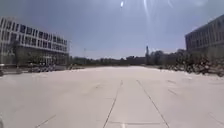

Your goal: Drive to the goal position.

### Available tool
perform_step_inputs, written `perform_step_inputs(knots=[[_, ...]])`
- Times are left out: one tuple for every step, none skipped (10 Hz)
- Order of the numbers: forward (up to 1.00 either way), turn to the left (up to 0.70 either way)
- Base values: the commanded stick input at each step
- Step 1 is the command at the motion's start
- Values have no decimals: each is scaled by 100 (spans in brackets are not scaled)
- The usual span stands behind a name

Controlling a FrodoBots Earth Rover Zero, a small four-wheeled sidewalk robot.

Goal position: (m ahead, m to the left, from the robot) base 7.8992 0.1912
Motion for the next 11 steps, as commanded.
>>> perform_step_inputs(knots=[[82, 0], [82, 0], [82, 0], [82, 0], [82, 0], [82, 0], [82, 0], [82, 0], [82, 0], [82, 0], [82, 0]])
